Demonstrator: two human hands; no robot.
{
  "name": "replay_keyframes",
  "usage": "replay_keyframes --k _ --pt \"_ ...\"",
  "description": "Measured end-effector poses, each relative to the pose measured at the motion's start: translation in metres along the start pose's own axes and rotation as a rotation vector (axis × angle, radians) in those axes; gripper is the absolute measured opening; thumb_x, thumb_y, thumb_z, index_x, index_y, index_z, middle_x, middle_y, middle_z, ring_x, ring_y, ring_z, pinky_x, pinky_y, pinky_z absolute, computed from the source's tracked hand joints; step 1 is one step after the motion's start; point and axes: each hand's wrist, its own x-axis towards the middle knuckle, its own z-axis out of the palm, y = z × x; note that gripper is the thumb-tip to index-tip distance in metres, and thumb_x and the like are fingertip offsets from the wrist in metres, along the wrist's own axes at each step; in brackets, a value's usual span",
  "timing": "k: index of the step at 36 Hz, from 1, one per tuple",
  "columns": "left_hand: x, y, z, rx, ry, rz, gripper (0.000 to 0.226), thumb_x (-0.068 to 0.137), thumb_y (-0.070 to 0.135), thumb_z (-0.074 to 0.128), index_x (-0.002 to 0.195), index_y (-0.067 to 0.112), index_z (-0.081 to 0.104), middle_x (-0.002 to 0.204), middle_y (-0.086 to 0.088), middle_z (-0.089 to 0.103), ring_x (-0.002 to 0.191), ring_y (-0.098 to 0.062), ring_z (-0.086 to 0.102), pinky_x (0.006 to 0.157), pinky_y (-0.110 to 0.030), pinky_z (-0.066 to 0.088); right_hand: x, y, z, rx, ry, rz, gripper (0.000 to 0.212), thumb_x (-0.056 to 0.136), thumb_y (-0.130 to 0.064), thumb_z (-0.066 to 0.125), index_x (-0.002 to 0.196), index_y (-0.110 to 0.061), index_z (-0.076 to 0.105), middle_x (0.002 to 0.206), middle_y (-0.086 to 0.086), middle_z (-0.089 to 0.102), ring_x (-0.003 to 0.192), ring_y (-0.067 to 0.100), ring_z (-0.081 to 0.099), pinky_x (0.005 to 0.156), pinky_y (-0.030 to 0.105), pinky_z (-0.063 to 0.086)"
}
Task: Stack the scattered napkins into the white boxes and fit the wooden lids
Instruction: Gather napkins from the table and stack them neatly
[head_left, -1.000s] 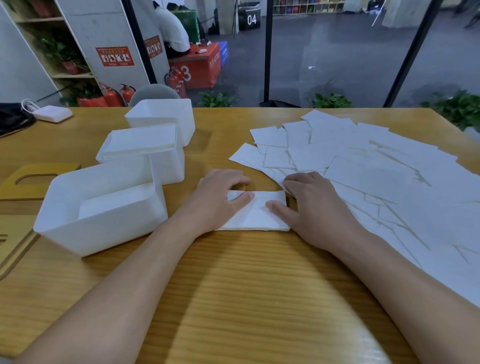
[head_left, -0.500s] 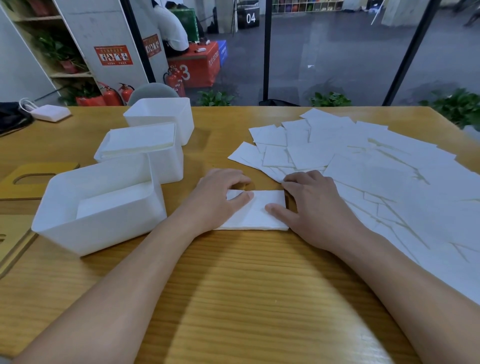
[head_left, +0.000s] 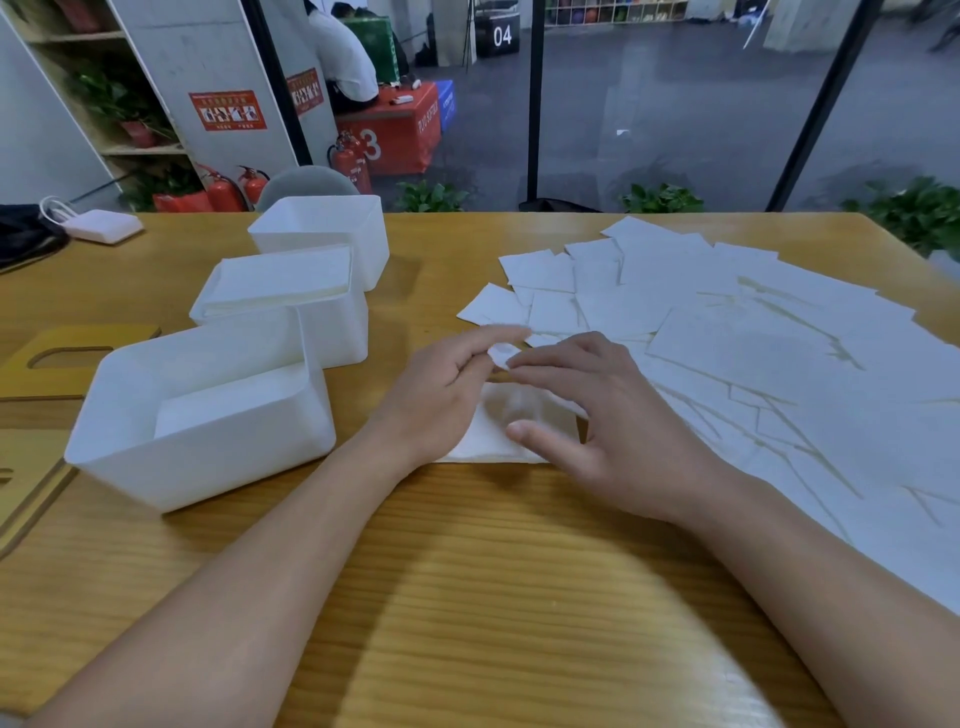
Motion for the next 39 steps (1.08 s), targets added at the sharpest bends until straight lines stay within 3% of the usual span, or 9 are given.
replay_keyframes --k 4,7,11,14,18,21,23,27,39 --pt "-0.001 0.005 -0.003 -0.084 0.049 -0.014 0.041 0.112 0.031 0.041 0.125 0.026 0.080 0.128 0.017 0.076 0.130 0.003 0.061 0.107 -0.019 0.046 -0.002 -0.002 -0.001 0.028 -0.029 -0.056 0.041 0.102 -0.051 0.070 0.135 -0.027 0.072 0.142 -0.025 0.062 0.133 0.009 0.045 0.117 0.038 0.037" --pt "0.000 0.006 -0.006 -0.151 0.140 -0.019 0.031 0.114 0.034 0.055 0.115 0.020 0.083 0.118 0.014 0.080 0.119 0.000 0.069 0.089 -0.012 0.052 -0.002 -0.002 0.000 0.078 0.002 -0.042 0.038 0.101 -0.049 0.072 0.133 -0.028 0.073 0.139 -0.024 0.064 0.136 0.008 0.047 0.116 0.040 0.038" --pt "0.001 0.001 -0.005 -0.131 0.222 0.046 0.009 0.099 0.021 0.080 0.108 0.022 0.082 0.104 0.008 0.082 0.100 -0.015 0.077 0.090 -0.043 0.060 -0.001 0.001 -0.004 0.168 0.151 0.099 0.049 0.101 -0.047 0.071 0.145 -0.030 0.059 0.143 -0.023 0.057 0.140 0.004 0.048 0.114 0.029 0.042" --pt "0.001 0.003 -0.005 -0.212 0.231 0.079 0.026 0.096 0.015 0.083 0.119 0.025 0.078 0.105 0.001 0.081 0.098 -0.026 0.077 0.091 -0.055 0.061 0.000 0.006 -0.006 0.179 0.158 0.229 0.073 0.099 -0.053 0.071 0.161 -0.036 0.036 0.155 -0.023 0.047 0.145 -0.005 0.039 0.112 0.008 0.030" --pt "0.000 0.009 -0.007 -0.311 0.205 0.100 0.046 0.098 0.013 0.081 0.139 0.032 0.069 0.104 -0.015 0.080 0.094 -0.054 0.070 0.086 -0.071 0.058 0.002 0.015 -0.007 0.318 0.125 0.383 0.075 0.096 -0.056 0.073 0.159 -0.048 0.032 0.131 -0.022 0.063 0.114 -0.008 0.060 0.091 0.015 0.044" --pt "-0.002 0.010 -0.010 -0.321 0.224 0.079 0.045 0.100 0.009 0.078 0.140 0.027 0.068 0.108 -0.005 0.082 0.097 -0.035 0.078 0.087 -0.060 0.064 0.004 0.018 -0.008 0.489 0.173 0.442 0.054 0.100 -0.038 0.074 0.148 -0.042 0.049 0.109 -0.010 0.078 0.093 0.007 0.074 0.084 0.033 0.056" --pt "0.000 0.006 -0.012 -0.253 0.236 0.055 0.036 0.102 0.013 0.076 0.135 0.027 0.071 0.091 0.006 0.079 0.081 -0.020 0.075 0.076 -0.045 0.063 0.005 0.019 -0.008 0.557 0.205 0.443 0.045 0.102 -0.029 0.073 0.142 -0.038 0.055 0.093 -0.002 0.080 0.084 0.021 0.074 0.078 0.041 0.058" --pt "0.004 -0.003 -0.017 -0.019 0.234 -0.006 0.020 0.103 0.022 0.072 0.119 0.032 0.076 0.058 0.014 0.036 0.054 -0.011 0.034 0.057 -0.029 0.033 0.004 0.020 -0.005 0.521 0.223 0.453 0.037 0.102 -0.028 0.072 0.136 -0.035 0.059 0.066 -0.003 0.062 0.062 0.015 0.056 0.063 0.025 0.043" --pt "0.002 -0.006 -0.021 0.275 0.098 -0.117 0.017 0.100 0.026 0.069 0.112 0.037 0.075 0.053 0.015 0.041 0.052 -0.006 0.041 0.057 -0.025 0.038 0.000 0.015 0.005 0.266 0.130 0.432 0.035 0.094 -0.032 0.079 0.127 -0.035 0.065 0.070 -0.008 0.064 0.067 0.009 0.060 0.069 0.027 0.049"
